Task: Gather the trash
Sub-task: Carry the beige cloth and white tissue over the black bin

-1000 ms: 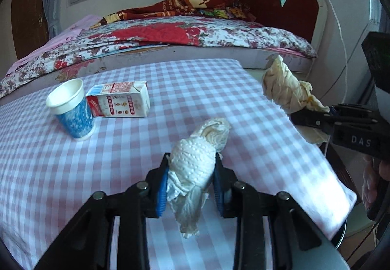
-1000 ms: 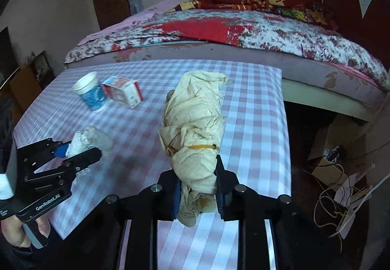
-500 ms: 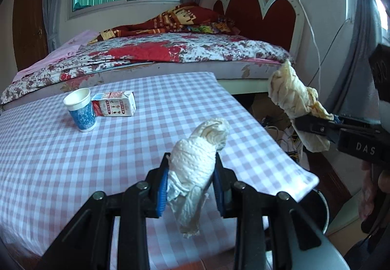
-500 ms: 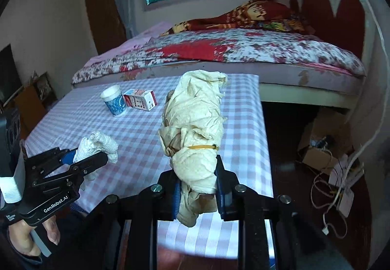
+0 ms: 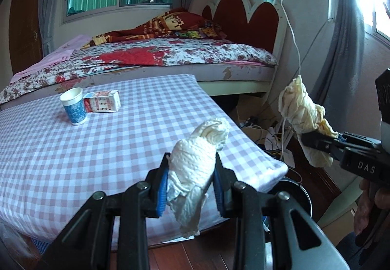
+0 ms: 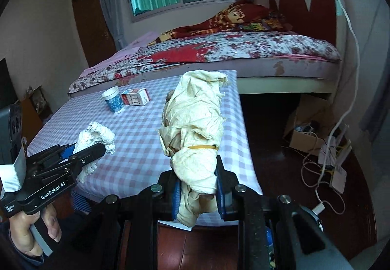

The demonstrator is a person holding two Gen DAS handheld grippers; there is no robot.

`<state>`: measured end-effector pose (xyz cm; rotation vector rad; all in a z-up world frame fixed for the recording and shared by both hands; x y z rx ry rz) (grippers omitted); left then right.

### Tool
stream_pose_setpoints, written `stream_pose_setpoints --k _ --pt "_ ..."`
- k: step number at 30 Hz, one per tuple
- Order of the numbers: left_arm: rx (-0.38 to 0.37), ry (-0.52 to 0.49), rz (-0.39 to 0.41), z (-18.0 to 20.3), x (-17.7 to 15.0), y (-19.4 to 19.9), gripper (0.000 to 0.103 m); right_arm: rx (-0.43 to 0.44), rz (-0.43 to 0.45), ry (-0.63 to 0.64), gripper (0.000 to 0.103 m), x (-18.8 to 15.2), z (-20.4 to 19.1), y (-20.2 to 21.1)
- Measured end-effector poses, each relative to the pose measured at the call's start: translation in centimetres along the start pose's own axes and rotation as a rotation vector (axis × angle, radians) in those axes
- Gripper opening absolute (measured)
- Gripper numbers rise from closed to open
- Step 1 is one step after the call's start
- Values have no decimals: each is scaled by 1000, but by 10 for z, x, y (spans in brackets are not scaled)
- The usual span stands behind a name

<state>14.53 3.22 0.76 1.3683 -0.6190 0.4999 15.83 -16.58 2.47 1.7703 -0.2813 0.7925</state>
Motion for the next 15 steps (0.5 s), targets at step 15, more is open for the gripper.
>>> stream_pose_setpoints --k 15 --pt "-74 -57 -25 63 -15 -14 32 -91 9 -113 24 -50 58 30"
Point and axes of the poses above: each gripper's, at about its wrist camera, not at the fingertips, and y roughly against the way its jaws point, z to its right, x to its top, the point moved 1 cm from there along -y, roughly the way its jaws point, and after that the axes turned 13 degrees about -z, right-handed, at the moved point
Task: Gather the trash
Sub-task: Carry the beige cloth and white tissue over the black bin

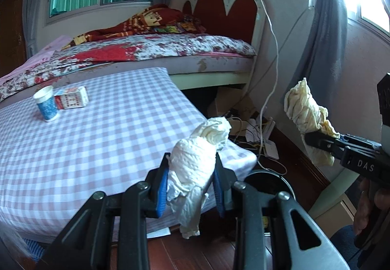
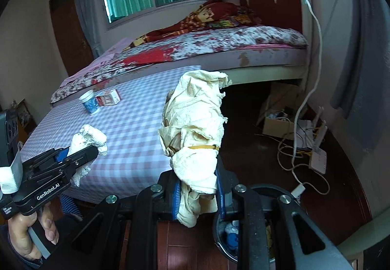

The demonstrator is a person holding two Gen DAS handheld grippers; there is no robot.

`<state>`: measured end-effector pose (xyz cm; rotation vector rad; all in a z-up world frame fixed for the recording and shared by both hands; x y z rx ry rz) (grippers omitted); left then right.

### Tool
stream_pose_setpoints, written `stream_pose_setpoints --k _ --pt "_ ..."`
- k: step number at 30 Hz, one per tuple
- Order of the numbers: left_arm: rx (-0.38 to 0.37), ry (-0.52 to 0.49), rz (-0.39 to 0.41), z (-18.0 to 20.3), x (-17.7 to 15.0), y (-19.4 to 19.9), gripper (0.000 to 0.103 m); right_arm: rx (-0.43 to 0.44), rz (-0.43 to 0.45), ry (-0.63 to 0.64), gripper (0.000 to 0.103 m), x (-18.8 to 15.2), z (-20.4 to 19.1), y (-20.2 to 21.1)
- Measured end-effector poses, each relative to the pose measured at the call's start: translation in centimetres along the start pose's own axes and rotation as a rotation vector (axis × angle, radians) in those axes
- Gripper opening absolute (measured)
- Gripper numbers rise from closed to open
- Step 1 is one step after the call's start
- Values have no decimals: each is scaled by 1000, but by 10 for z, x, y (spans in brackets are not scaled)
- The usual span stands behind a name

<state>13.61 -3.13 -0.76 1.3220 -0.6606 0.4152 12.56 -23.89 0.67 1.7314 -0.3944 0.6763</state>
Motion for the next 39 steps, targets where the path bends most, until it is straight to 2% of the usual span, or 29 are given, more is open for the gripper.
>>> stream_pose_setpoints --k 18,29,39 --pt "-103 -129 -72 89 -11 -35 32 -106 -52 -97 24 -52 78 6" --pt "-166 -191 -187 135 -32 -81 32 -112 -136 -137 25 -85 117 -17" --pt "-191 -212 -276 154 -44 -119 32 -111 -236 -123 25 -105 137 -48"
Point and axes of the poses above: each gripper's, at about its wrist camera, not at the fingertips, and y roughly against the way its jaws point, z to its right, x to its top, the point moved 1 cm from there along -y, roughly the way its jaws point, and after that the axes turned 13 degrees about -z, right-handed, at the moved point
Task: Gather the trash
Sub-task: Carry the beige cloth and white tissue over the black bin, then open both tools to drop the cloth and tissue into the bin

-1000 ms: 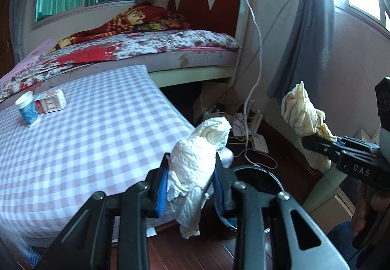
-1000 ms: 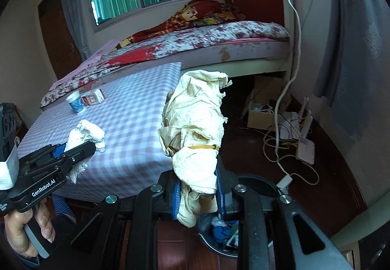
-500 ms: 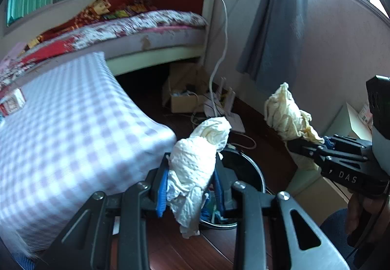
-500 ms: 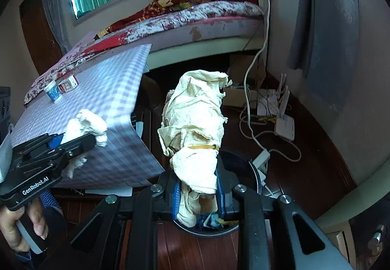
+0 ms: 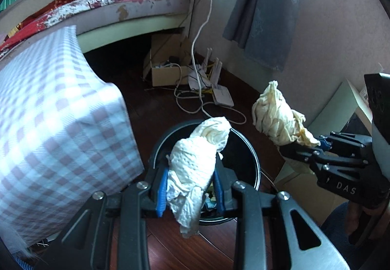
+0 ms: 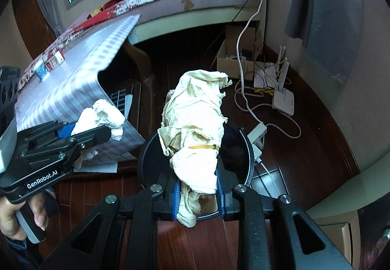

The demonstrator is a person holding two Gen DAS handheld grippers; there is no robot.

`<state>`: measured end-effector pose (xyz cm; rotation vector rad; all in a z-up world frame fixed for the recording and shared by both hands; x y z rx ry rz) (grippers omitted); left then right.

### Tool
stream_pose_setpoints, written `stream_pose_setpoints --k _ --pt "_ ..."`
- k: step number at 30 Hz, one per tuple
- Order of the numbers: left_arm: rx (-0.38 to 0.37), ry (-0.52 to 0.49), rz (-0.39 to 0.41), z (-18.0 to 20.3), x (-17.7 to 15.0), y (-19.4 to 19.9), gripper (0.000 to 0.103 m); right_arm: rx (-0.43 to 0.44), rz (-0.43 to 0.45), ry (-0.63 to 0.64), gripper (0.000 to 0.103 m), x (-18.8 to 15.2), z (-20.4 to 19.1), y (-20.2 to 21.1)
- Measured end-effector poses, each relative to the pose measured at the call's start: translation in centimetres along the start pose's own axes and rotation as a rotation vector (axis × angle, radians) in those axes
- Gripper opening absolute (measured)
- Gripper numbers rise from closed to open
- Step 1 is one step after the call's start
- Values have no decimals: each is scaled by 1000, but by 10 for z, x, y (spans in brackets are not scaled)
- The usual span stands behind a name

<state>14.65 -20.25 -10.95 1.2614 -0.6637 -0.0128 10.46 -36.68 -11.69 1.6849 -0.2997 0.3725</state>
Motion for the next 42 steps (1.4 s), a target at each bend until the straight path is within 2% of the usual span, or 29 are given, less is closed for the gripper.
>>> stream_pose_setpoints --k 8,15,16,17,18,19,21,23,24,29,42 --pt "-26 5 -78 -1 8 -34 33 -4 -61 55 25 7 7 -33" --pt "-55 7 -88 -3 10 -54 36 -5 -89 95 26 12 11 -58" --pt "-80 14 -80 -3 11 -57 37 -9 -89 103 35 13 11 -62" --pt "-86 26 -67 -5 10 -59 52 -26 -93 116 47 13 11 -66" --pt "-71 38 -63 -7 9 -61 81 -58 -105 121 67 13 14 -74" --pt "-45 62 -56 -9 8 -62 95 -82 -111 111 84 12 17 -78" --pt "-25 99 -42 -16 4 -63 96 -104 -132 82 86 8 27 -85" --pt "-2 111 -63 -20 -1 -66 98 -110 -146 47 91 7 36 -86" --pt "12 112 -69 -20 -2 -67 101 -120 -139 44 102 7 37 -84" --pt "76 136 -76 -27 -10 -67 102 -132 -109 33 102 7 35 -77" --pt "115 134 -55 -32 -14 -55 102 -137 -93 49 102 10 26 -73"
Point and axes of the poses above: each gripper's, at about its wrist camera, not at the fingertips, and y roughly against the way its jaws point, z to its right, x to its top, the point moved 1 cm from there along -y, roughly the way its jaws point, and after that the axes turned 13 degrees about -z, right-handed, at the moved point
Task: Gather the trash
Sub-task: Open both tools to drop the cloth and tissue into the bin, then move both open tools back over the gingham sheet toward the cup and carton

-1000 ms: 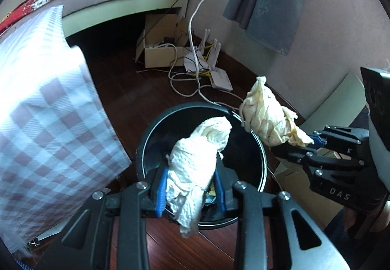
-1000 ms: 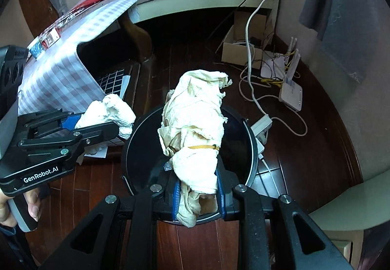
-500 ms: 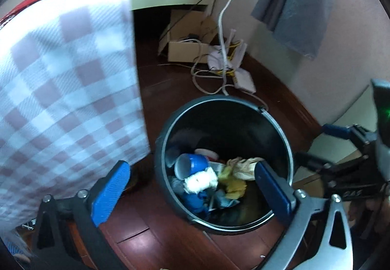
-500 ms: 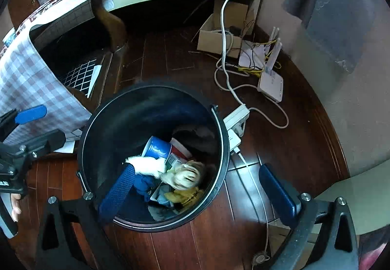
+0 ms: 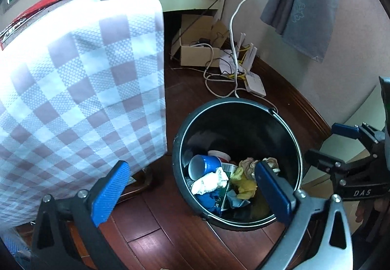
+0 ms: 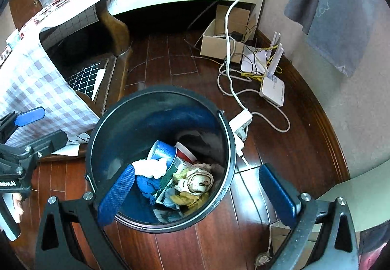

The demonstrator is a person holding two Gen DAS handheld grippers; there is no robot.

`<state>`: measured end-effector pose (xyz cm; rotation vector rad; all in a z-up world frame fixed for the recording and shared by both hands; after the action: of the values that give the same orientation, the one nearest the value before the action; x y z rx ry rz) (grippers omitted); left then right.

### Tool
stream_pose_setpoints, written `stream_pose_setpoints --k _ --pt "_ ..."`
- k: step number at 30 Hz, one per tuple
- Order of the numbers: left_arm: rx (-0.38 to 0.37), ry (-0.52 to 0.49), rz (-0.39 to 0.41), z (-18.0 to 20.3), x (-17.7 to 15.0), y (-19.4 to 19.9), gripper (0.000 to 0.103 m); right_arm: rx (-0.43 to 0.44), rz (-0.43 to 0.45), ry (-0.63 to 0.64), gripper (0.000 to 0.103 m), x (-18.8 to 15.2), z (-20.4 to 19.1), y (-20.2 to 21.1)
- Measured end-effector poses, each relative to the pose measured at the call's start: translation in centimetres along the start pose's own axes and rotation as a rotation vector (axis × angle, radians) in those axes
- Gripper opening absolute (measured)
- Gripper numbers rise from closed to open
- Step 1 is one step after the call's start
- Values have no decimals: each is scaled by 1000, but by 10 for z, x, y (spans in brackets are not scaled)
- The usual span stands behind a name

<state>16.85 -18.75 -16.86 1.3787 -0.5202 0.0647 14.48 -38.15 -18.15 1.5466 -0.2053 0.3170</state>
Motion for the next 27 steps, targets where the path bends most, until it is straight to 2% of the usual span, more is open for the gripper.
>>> stream_pose_setpoints --k 19,27 --pt "3 64 39 -28 -16 37 102 -14 57 45 102 4 -37 36" --pt "11 88 81 -40 -22 64 102 0 111 51 102 6 -53 64"
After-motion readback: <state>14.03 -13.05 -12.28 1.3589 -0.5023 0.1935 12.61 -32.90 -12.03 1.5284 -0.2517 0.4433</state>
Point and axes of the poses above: each gripper's, at about its wrist camera, not at the fingertips, and y roughly against the way its jaws point, z to its right, x to its top, the point moved 1 cm from there along -y, roughly the way its jaws point, and after that the axes turned 13 degrees about -z, right-handed, at the moved point
